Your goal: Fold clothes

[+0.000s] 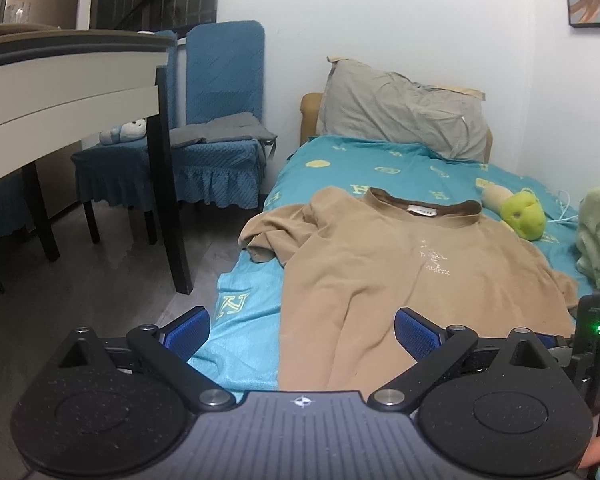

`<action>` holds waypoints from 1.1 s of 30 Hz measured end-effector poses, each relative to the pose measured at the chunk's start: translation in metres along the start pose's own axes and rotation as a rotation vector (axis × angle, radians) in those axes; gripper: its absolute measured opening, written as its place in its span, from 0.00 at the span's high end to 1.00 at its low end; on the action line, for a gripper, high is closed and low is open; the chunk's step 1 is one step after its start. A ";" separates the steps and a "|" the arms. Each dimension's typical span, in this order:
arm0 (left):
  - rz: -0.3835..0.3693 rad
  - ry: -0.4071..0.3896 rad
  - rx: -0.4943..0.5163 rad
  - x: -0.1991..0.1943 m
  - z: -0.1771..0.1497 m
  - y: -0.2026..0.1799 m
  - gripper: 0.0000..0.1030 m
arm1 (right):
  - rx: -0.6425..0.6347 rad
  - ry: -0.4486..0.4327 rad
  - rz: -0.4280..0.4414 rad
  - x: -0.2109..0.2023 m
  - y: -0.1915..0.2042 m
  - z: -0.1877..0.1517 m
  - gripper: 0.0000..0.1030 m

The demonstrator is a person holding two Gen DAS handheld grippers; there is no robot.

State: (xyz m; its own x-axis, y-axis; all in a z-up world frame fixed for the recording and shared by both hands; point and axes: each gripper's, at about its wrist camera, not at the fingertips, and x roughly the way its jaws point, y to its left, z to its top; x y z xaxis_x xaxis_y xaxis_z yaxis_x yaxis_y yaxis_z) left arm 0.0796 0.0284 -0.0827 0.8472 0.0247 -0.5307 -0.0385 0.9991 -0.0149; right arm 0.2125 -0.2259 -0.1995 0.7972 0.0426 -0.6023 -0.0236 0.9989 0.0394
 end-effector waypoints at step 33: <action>-0.046 -0.011 -0.070 -0.026 0.012 0.004 0.03 | 0.001 0.002 0.000 -0.001 0.000 0.000 0.06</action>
State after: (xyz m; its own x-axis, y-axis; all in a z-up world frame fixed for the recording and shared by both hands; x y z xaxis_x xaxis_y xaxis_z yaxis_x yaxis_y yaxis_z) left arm 0.0639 0.0320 -0.0593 0.8546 -0.0199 -0.5189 -0.0366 0.9945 -0.0985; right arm 0.2116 -0.2257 -0.1987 0.7960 0.0422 -0.6038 -0.0226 0.9989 0.0401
